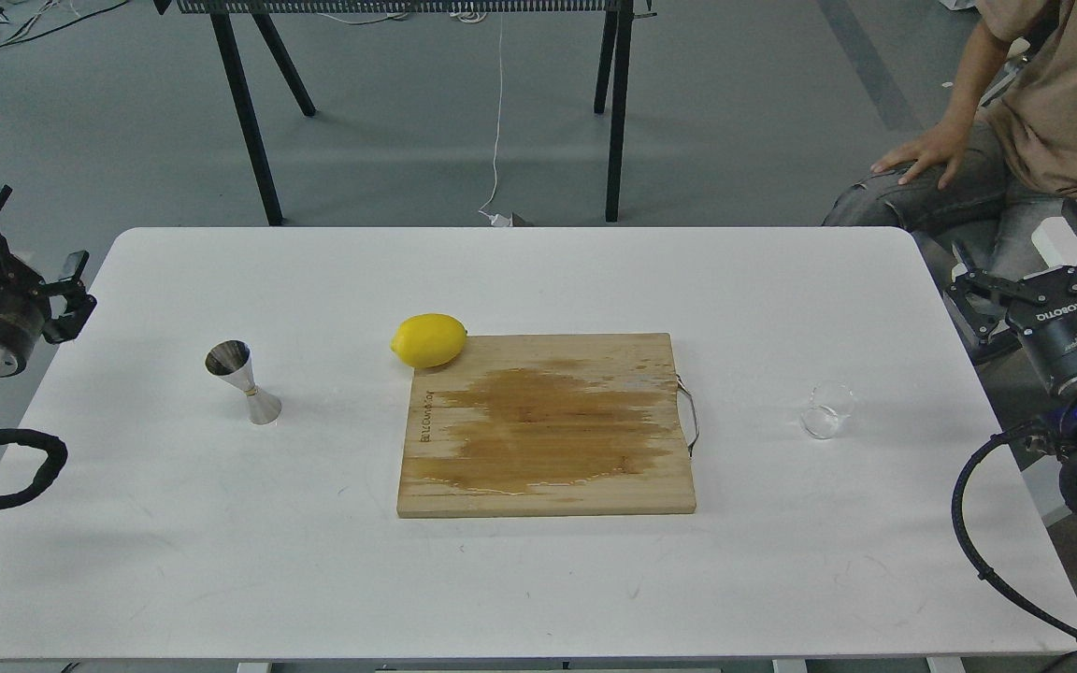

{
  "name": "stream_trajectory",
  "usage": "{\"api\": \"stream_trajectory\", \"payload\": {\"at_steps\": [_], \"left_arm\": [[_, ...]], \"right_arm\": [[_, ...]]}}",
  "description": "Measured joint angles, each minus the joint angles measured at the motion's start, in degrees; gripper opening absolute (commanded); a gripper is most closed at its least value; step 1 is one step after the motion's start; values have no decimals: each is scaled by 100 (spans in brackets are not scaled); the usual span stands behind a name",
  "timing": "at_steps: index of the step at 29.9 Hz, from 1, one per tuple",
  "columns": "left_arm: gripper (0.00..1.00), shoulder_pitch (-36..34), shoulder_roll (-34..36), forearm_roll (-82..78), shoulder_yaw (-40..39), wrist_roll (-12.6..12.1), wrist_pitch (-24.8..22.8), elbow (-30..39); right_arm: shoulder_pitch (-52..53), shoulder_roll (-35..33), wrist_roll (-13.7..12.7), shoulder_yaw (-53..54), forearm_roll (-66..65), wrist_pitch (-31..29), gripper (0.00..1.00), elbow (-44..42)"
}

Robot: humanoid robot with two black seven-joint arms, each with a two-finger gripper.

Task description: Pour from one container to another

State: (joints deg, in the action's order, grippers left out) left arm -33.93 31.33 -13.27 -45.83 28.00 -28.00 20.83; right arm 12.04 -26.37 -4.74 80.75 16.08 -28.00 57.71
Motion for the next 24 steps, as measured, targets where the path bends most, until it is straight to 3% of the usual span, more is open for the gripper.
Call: {"api": "stream_trajectory", "payload": {"at_steps": [24], "left_arm": [[100,-137,319,112,-12,0,0,26]], "right_arm": [[0,-5,26,16,0,0,99,32]]}}
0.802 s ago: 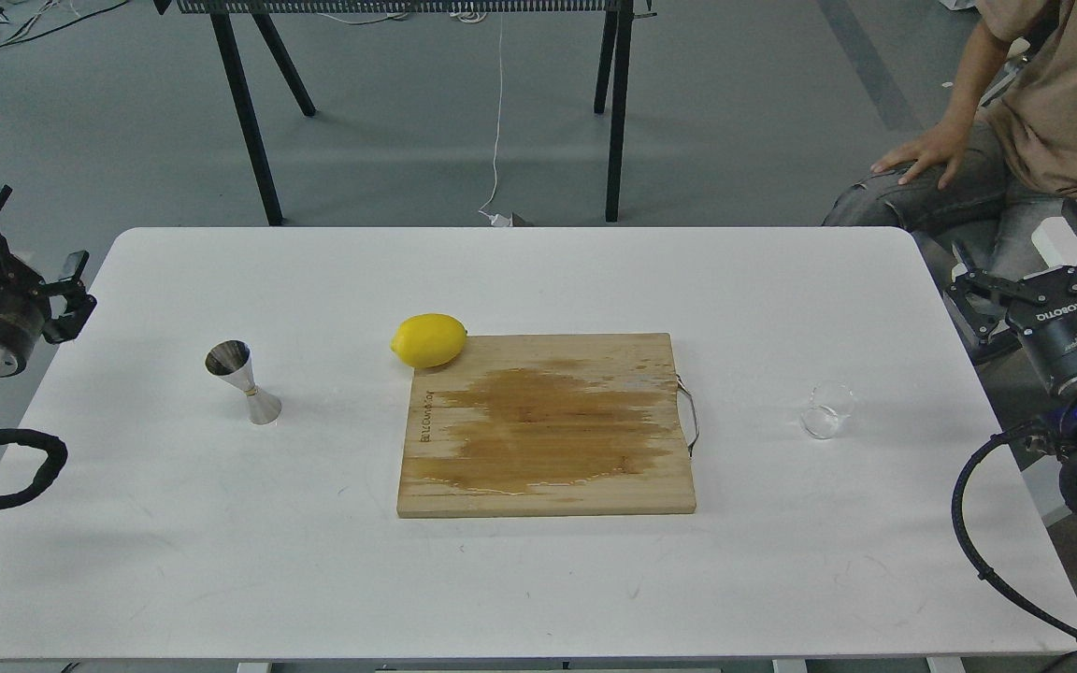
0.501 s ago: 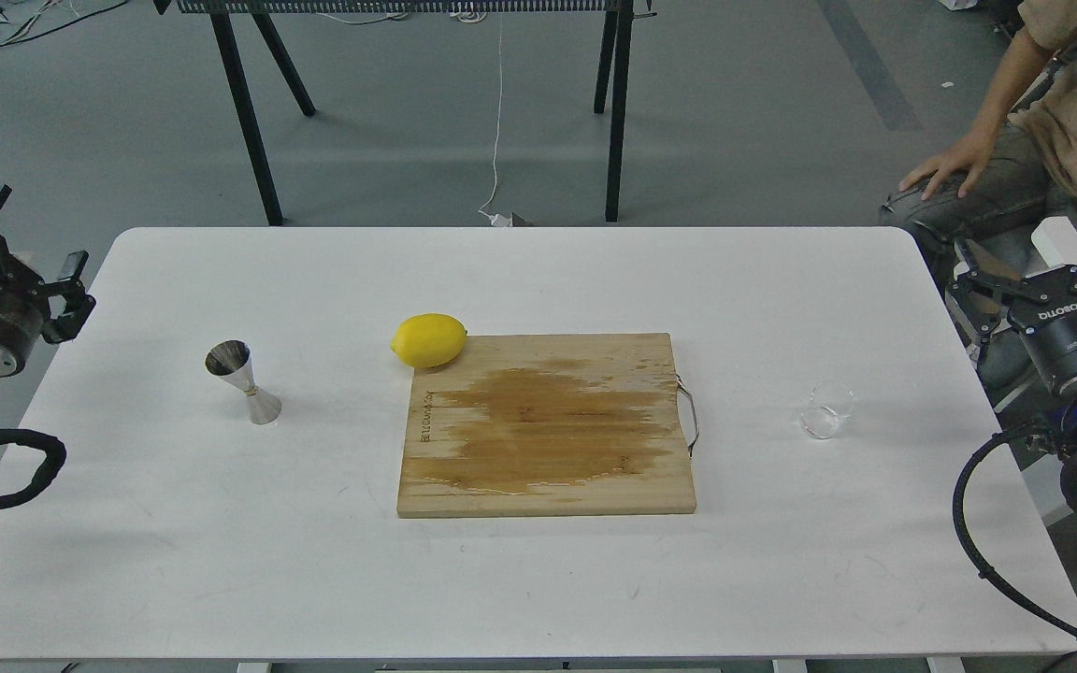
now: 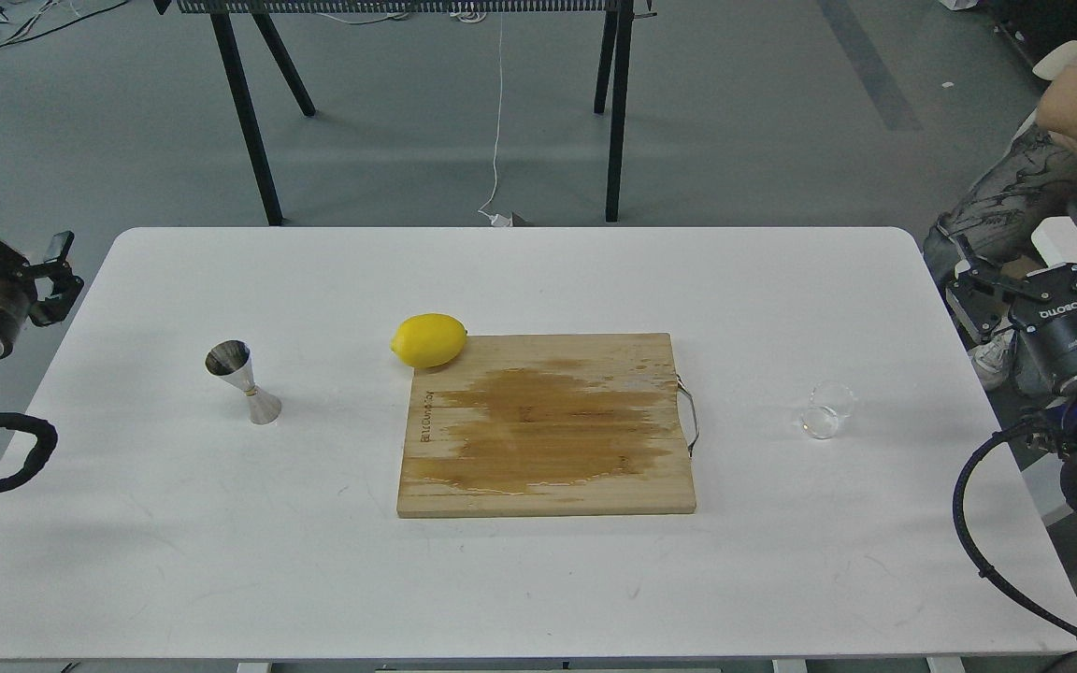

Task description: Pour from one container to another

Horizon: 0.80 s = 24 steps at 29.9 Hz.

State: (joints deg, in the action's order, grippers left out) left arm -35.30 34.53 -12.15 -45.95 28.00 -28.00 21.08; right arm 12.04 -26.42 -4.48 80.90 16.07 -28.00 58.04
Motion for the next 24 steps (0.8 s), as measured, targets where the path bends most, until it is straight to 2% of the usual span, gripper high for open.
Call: {"api": "stream_trajectory", "payload": {"at_steps": [17,24], "left_arm": [[100,-103,579,-564,28,0,-1,259],[100,-619,994,-1638,7,0,0,377]], "right_arm": [[-8,-4,0,-40,1,0,99,13],[-13,-4,5,-40,1,0,99,-2]]}}
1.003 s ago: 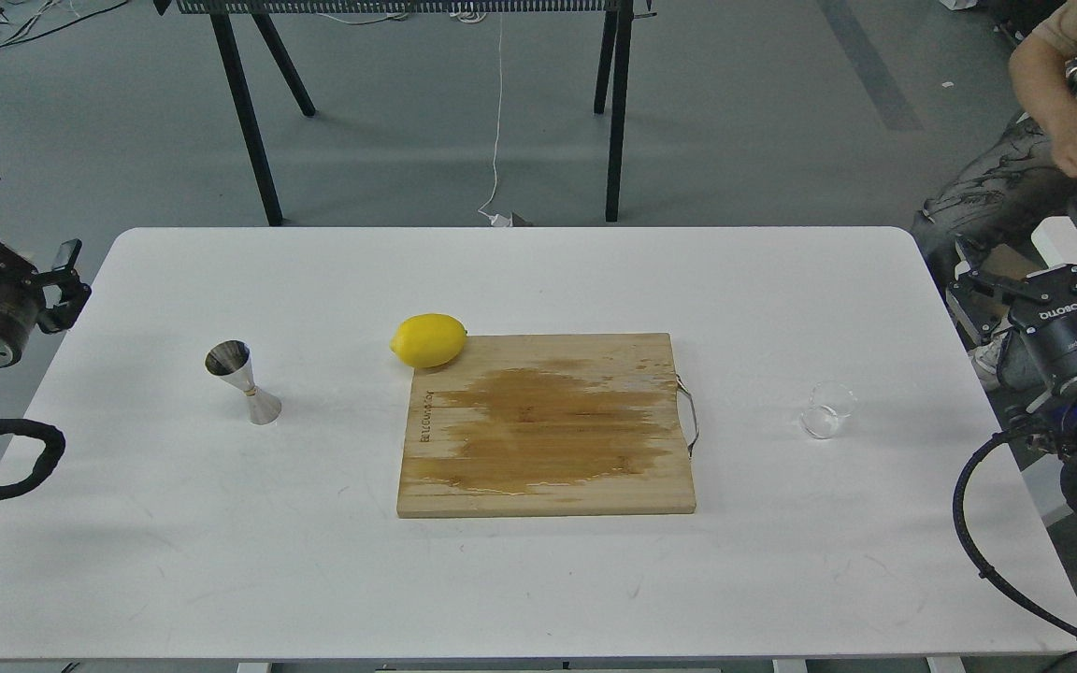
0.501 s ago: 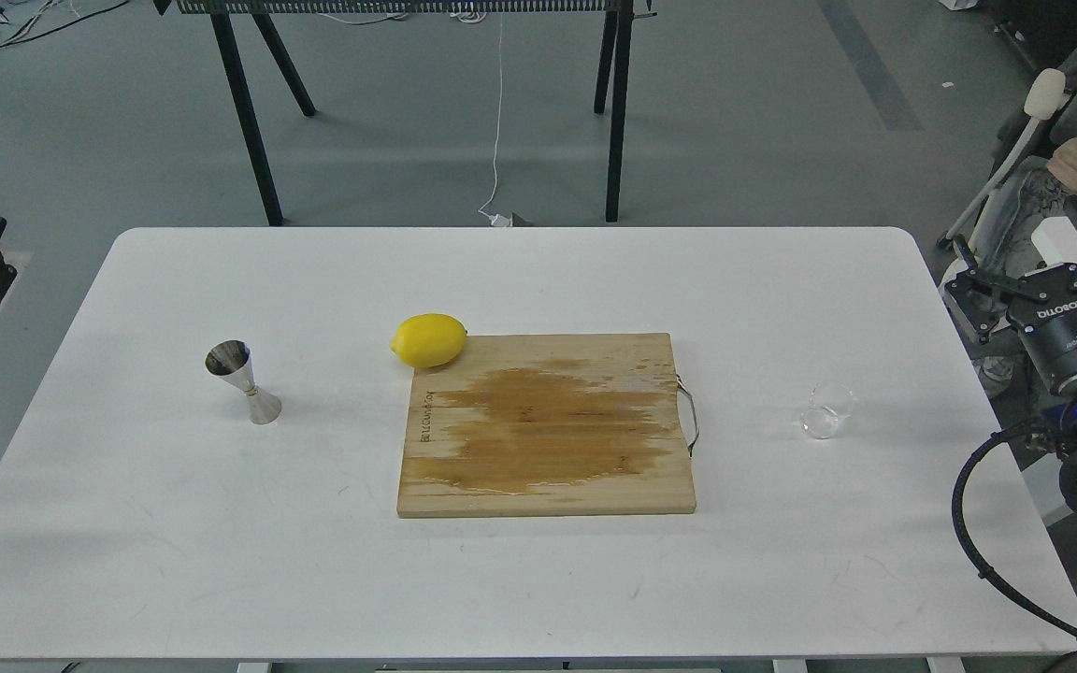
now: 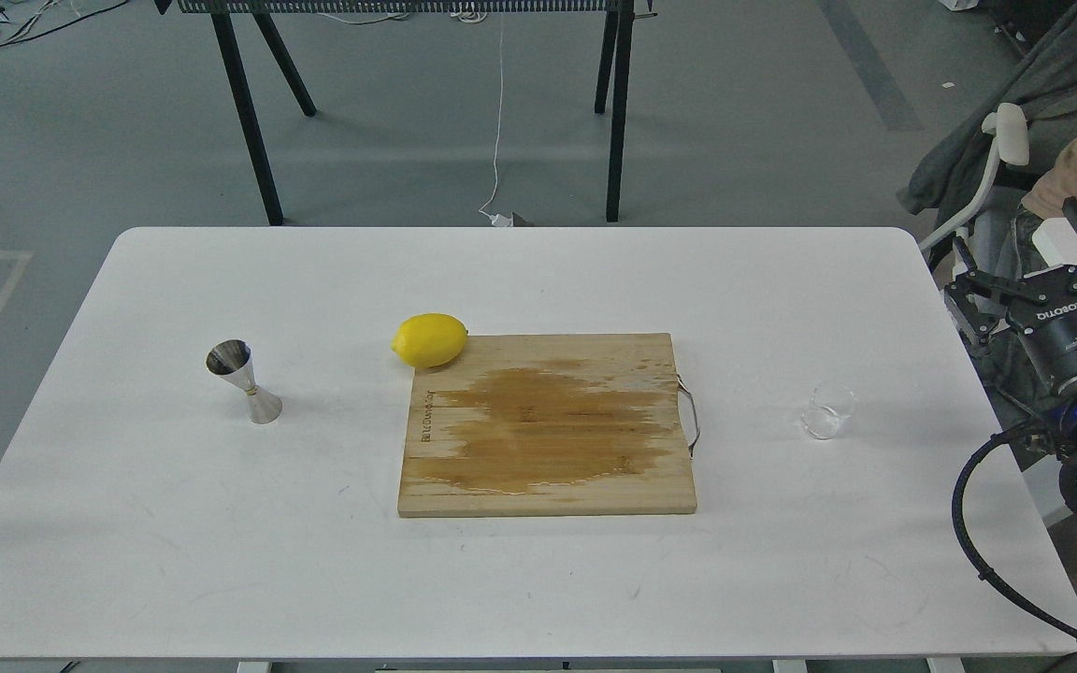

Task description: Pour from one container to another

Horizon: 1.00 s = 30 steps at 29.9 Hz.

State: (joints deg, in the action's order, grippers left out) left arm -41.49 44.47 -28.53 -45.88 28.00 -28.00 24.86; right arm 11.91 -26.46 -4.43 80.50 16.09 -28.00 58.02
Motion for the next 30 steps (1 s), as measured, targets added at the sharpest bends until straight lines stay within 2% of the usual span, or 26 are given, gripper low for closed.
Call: {"api": "stream_trajectory", "payload": {"at_steps": [4,10,17,20,26,30], "left_arm": [[100,-207,319,-826,0,0,0,627],[99,-225,724,-3239,19,0,-1,2280],[99,195,1060,-5803,119,1,51,3749],[99,486,1212,-6505,252,1,793,4058],[99,1263,1311,-6826,357,1,2726,4297],[99,1839,1116,-6829,360,1,4045,4356]], "right_arm": [[-24,0,4,0,0,0,99,-9],[-39,8,4,-7,0,0,99,-19],[-52,9,4,4,0,0,99,-31],[-72,9,4,9,0,0,99,-35],[-116,9,4,-3,-9,0,99,-45],[-154,9,4,-14,-10,0,99,-45]]}}
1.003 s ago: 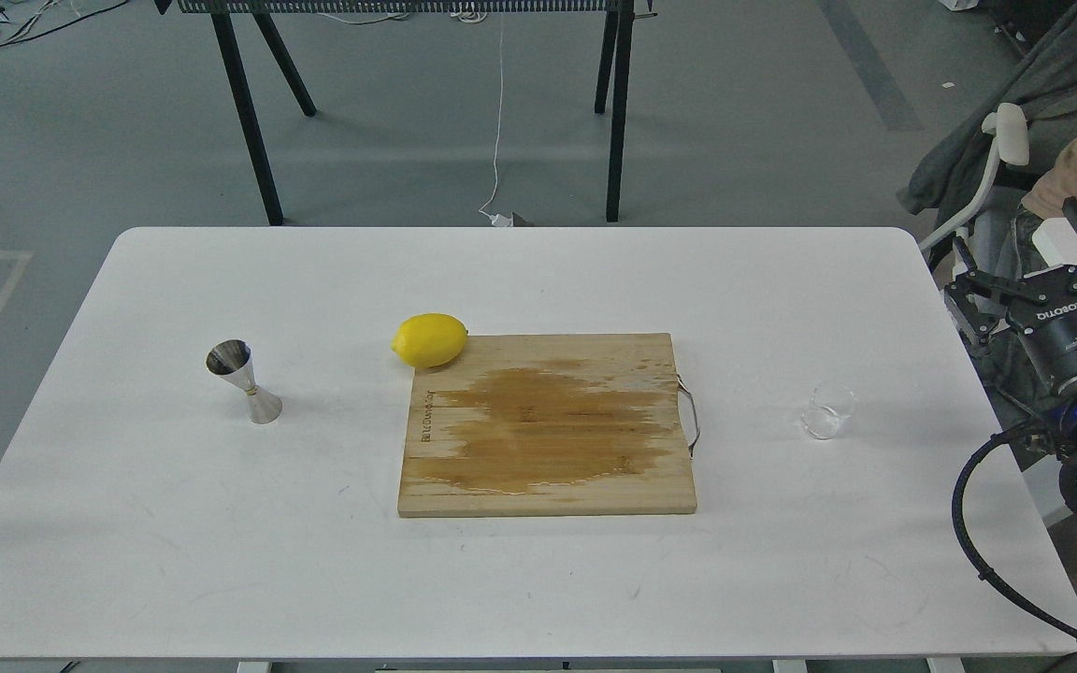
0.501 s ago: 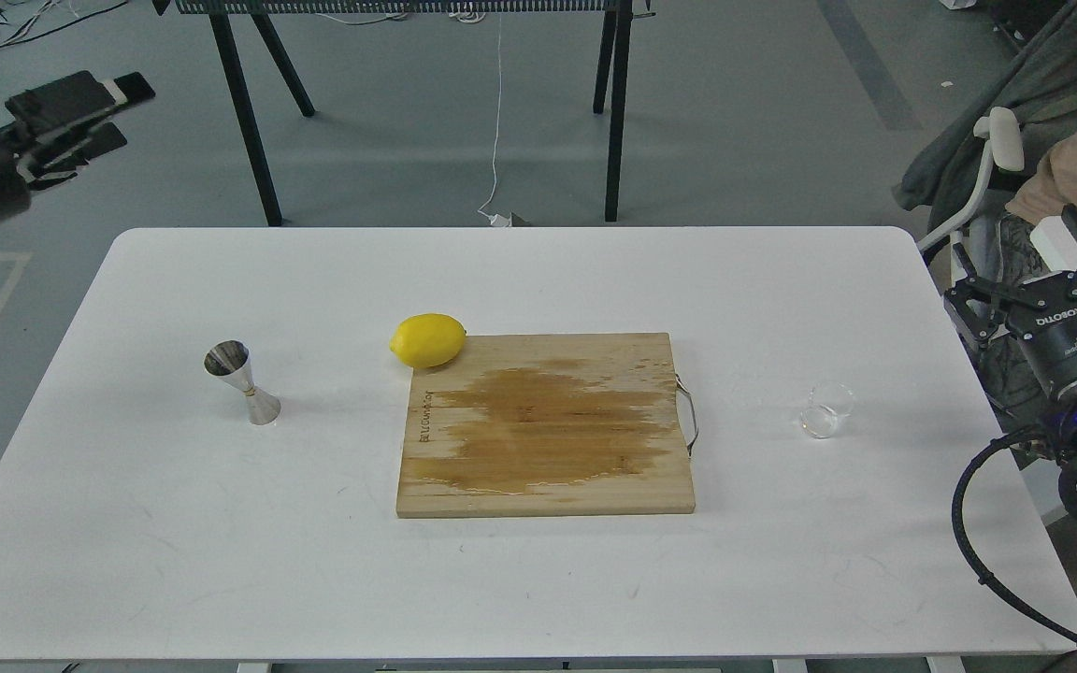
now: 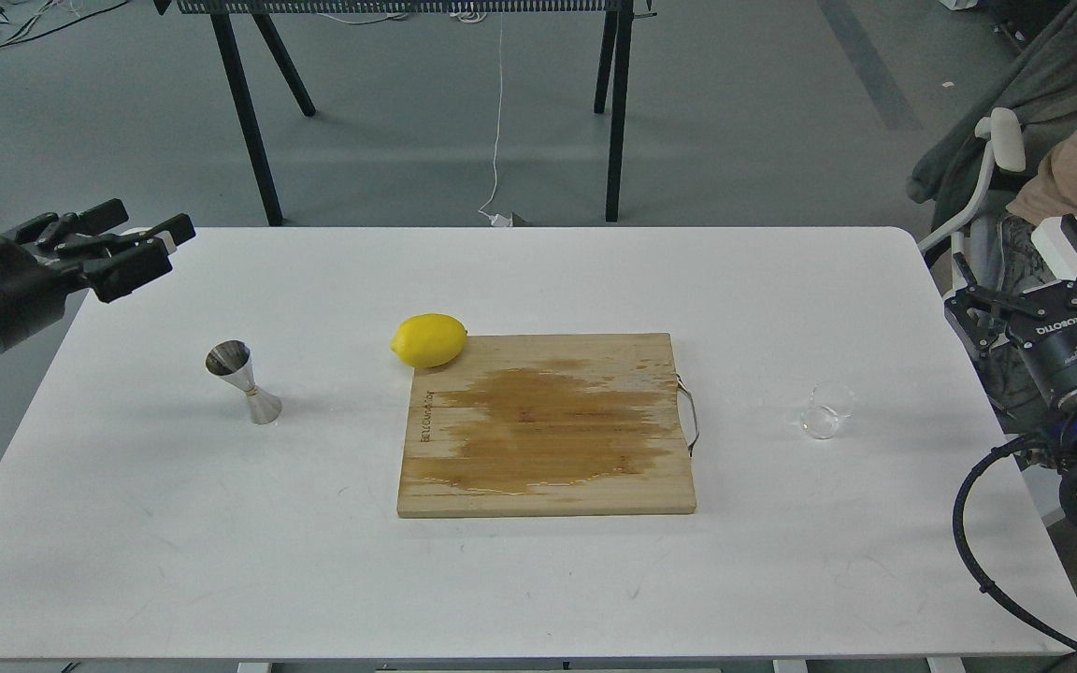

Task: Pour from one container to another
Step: 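Move the left gripper toward the silver jigger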

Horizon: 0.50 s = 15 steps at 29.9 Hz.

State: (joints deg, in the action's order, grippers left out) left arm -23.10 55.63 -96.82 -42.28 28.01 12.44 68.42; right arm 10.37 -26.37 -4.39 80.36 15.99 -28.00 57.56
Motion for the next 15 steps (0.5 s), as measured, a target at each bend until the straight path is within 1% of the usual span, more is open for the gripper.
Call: {"api": "stream_trajectory", "payload": {"at_steps": [2,5,11,15], "left_arm": [[99,263,-164,1,0,0,489,49],[99,617,-407,4,-20,0,863,101],[99,1067,-825,-10,-36,0,1093,-9],[99,1150,-1080,-34,-20,0,1173,-362]], "right_arm": [[-24,0,0,-3,-3,0,99,0],[-46,0,0,-3,-8,0,99,0],[-69,0,0,-11,-8,0,99,3],[-99,0,0,-12,-8,0,99,15]]}}
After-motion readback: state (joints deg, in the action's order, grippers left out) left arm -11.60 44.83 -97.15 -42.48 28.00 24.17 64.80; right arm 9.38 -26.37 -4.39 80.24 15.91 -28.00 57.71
